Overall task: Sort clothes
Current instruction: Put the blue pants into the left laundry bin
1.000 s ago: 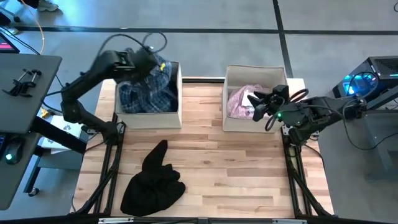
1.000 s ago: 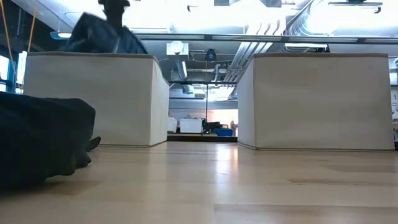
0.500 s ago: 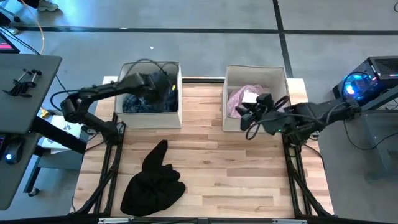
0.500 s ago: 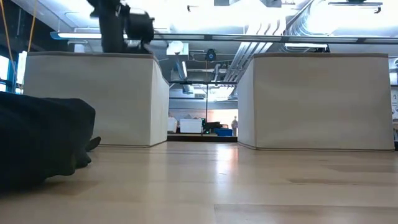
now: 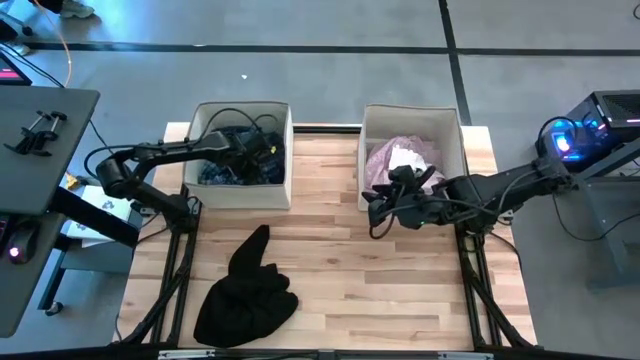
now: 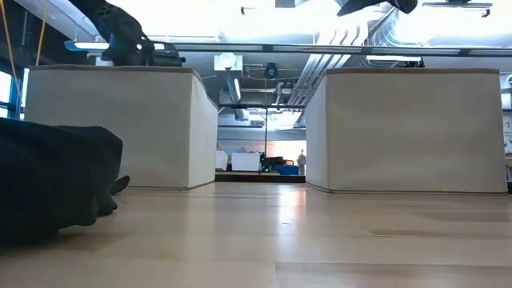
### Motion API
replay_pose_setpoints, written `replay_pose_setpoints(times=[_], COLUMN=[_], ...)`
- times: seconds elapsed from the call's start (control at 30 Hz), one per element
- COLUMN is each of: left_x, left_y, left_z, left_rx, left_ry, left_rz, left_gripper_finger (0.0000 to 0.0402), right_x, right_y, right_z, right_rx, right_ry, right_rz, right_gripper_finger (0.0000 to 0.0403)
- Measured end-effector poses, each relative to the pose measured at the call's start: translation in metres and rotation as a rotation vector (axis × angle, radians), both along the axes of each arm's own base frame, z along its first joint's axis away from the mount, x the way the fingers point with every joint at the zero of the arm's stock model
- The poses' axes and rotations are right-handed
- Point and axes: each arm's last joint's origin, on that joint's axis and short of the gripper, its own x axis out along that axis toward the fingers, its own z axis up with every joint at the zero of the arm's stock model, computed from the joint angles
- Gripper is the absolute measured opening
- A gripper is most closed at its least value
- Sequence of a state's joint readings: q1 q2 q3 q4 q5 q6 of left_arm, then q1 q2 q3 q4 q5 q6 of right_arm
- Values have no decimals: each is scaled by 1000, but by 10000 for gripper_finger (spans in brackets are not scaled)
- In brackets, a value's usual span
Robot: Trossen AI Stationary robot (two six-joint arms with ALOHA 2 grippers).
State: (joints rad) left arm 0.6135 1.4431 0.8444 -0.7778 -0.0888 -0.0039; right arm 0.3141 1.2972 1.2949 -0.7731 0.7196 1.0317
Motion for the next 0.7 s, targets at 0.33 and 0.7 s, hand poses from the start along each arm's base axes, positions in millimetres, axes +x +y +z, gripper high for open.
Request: replay_pose_setpoints(times=[0.33, 0.7], left_x=[4, 4], left_y=[17, 30], left_z=[28, 88], left_rx=[-10, -59], left_ry=[-63, -110], left_rz=[61, 83], left_gripper_finger=[62, 195], right_x=[3, 3], right_y=[1, 0], right_z=[3, 3], right_rx=[-11, -25], right_ry=[-32, -24], right_rz=[7, 12], right_gripper_finger=[173, 173])
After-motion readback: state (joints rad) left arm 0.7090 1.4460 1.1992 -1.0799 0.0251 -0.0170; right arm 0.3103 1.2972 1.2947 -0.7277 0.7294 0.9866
